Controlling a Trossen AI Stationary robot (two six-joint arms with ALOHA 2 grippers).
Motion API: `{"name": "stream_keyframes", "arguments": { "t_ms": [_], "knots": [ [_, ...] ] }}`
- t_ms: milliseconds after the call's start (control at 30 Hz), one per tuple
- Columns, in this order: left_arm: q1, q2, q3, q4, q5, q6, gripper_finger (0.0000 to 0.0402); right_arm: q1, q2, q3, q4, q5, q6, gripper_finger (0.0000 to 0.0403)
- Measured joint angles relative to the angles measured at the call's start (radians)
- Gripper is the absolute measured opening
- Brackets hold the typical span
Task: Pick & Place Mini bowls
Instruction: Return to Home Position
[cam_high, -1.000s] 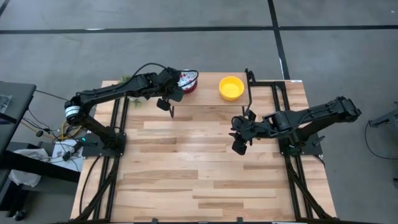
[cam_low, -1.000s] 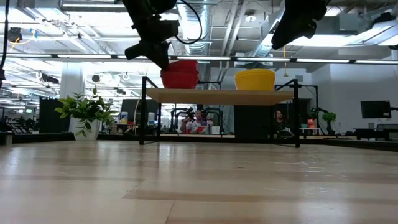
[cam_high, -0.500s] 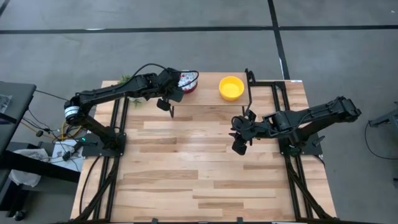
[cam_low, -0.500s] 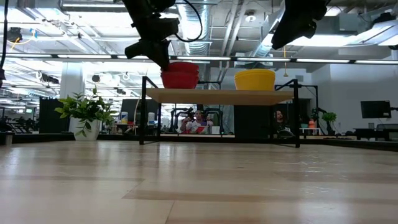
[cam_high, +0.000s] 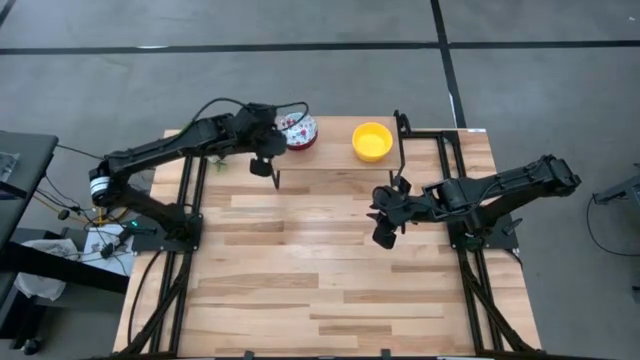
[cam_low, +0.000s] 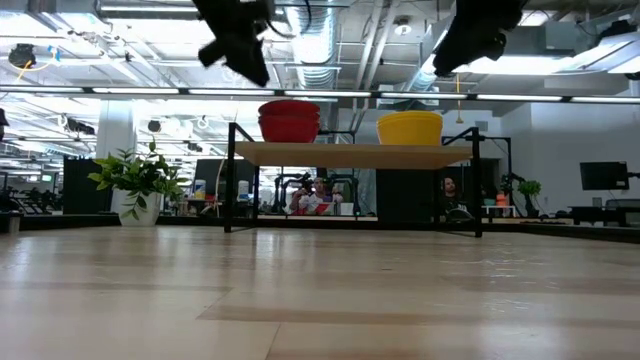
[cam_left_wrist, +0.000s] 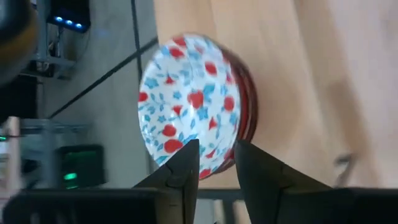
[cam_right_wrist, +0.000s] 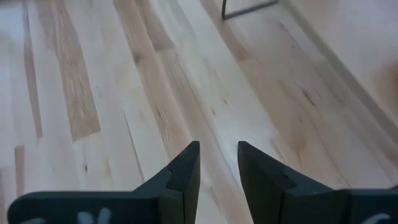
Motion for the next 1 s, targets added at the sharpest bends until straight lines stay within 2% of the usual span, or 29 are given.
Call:
{"name": "stream_keyframes", "arguments": {
  "t_ms": [333, 600, 667, 833, 1000],
  "knots": [
    [0.0, -0.19, 0.0, 0.003, 0.284, -0.462, 0.0102, 0.013, -0.013, 0.0, 0.214, 0.029, -0.184, 0.0098],
    [0.0, -0.322, -0.025, 0.016, 0.556, -0.695, 0.0102, -0.022, -0.155, 0.0, 0.235, 0.028, -0.259, 0.0098],
    [-0.001, -0.367, -0.079, 0.044, 0.591, -0.733, 0.0102, -0.023, -0.203, 0.0, 0.235, 0.028, -0.284, 0.0098],
    [-0.001, -0.519, -0.287, 0.208, 0.596, -0.861, 0.0102, -0.021, -0.335, -0.038, 0.282, 0.027, -0.331, 0.0098],
    [-0.011, -0.71, -0.529, 0.389, 0.596, -0.996, 0.0102, -0.012, -0.502, -0.198, 0.395, 0.02, -0.32, 0.0098]
  ]
}}
